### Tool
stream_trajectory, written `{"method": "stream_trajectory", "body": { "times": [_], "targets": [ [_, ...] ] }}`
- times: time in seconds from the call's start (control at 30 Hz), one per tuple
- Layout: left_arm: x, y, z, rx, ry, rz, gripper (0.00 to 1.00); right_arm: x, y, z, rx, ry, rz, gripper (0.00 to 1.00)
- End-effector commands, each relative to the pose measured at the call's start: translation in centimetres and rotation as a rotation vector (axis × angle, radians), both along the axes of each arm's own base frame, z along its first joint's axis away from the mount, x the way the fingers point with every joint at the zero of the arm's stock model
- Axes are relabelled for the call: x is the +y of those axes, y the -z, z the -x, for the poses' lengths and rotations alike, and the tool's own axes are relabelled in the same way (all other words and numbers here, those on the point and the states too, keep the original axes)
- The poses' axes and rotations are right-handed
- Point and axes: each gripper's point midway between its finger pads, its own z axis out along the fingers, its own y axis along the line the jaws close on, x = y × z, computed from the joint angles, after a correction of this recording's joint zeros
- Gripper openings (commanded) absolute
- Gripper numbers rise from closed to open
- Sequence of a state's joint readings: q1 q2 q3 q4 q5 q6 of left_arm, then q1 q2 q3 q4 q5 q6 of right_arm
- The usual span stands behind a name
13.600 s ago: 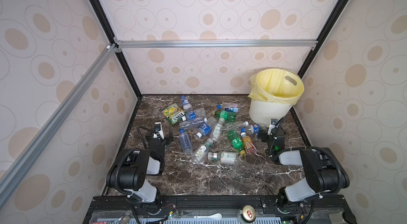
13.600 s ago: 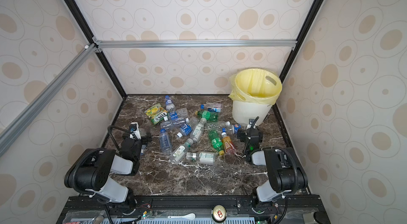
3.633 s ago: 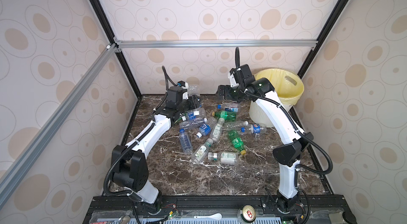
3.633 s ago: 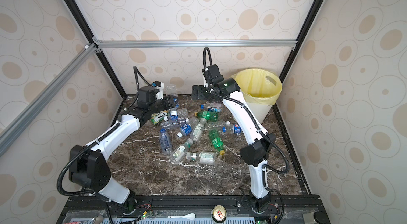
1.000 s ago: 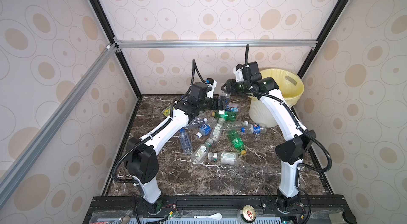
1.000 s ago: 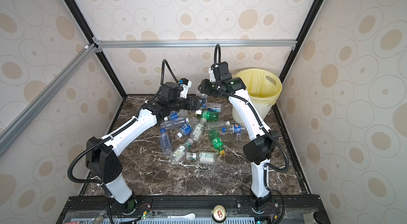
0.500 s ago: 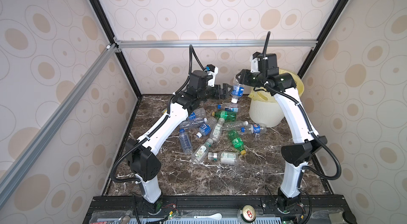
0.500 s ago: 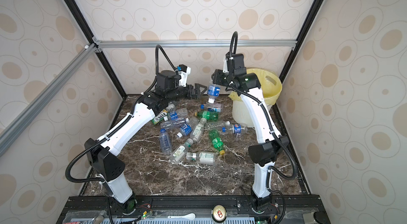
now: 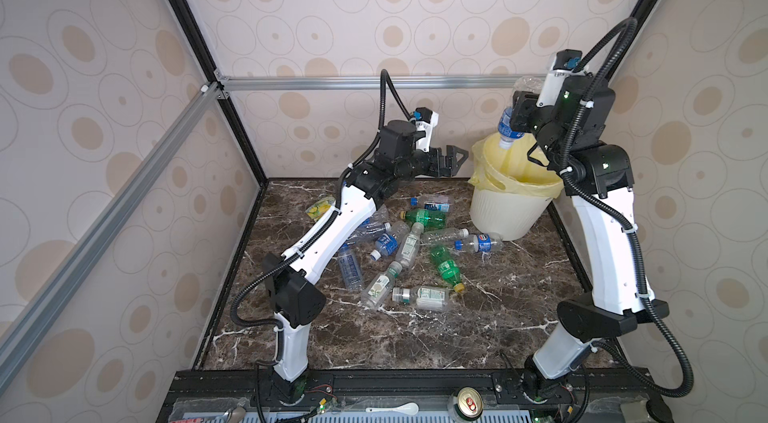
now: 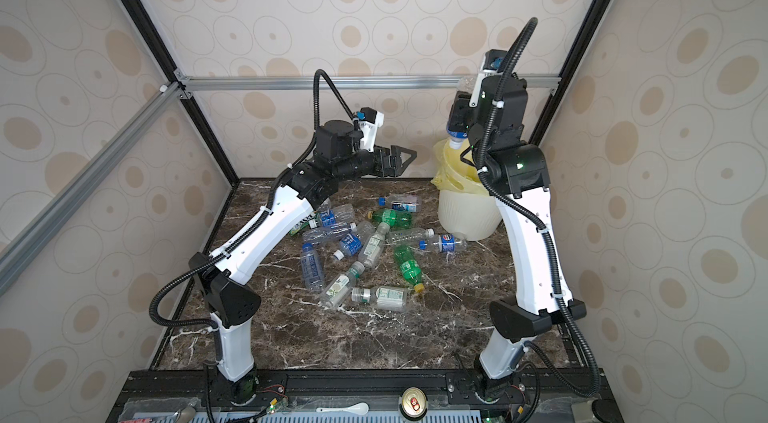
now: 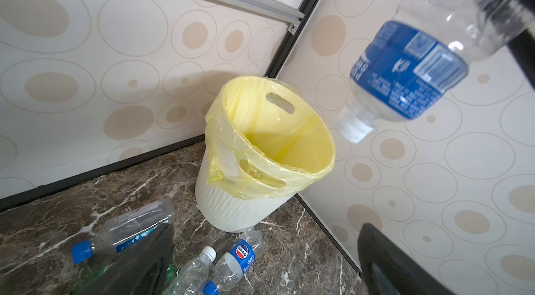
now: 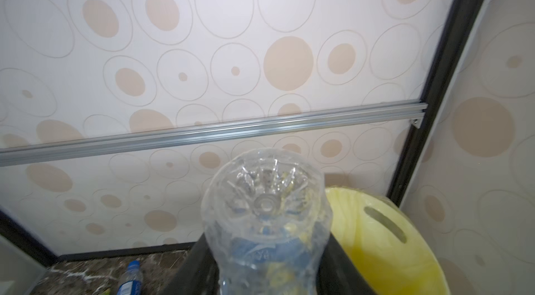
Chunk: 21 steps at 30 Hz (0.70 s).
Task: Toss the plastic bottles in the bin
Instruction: 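Carry the water bottle over the bin and release it with the right gripper, then withdraw the right gripper from the bin while the left gripper holds position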
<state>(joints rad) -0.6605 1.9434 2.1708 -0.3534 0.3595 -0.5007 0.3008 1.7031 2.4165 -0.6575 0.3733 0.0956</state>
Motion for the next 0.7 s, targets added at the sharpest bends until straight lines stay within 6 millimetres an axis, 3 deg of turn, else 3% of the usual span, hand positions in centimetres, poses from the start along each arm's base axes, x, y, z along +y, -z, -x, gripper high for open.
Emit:
{"method": "stream_trajectory", "body": {
  "times": [0.0, 0.13, 0.2, 0.27, 0.37, 0.53, 0.67],
  "targets": [
    [0.0, -1.6, 0.8, -0.019, 0.014, 0.011, 0.99, -2.9, 0.3, -1.8, -0.019, 0.123, 0.051, 0.32],
    [0.3, -1.6, 0.9, -0.027, 0.004, -0.005, 0.99, -5.1, 5.8, -6.1, 0.114, 0.181, 0.034, 0.33],
    [0.5, -1.5, 0.8, -0.030, -0.006, -0.014, 0.99, -6.2, 9.1, -7.9, 0.213, 0.213, 0.021, 0.53],
    [0.8, -1.5, 0.8, -0.034, -0.015, -0.025, 0.99, -6.5, 10.9, -8.8, 0.284, 0.218, 0.018, 0.73],
    [1.1, -1.3, 0.8, -0.035, -0.029, -0.037, 0.99, -6.0, 10.6, -8.5, 0.288, 0.190, -0.008, 0.91],
    [1.1, -0.9, 0.6, -0.026, -0.033, -0.046, 0.99, -5.6, 10.7, -8.1, 0.256, 0.163, -0.029, 0.99],
    [1.0, -0.7, 0.6, -0.023, -0.034, -0.047, 0.99, -5.3, 11.8, -7.9, 0.302, 0.148, -0.032, 1.00]
  ]
}}
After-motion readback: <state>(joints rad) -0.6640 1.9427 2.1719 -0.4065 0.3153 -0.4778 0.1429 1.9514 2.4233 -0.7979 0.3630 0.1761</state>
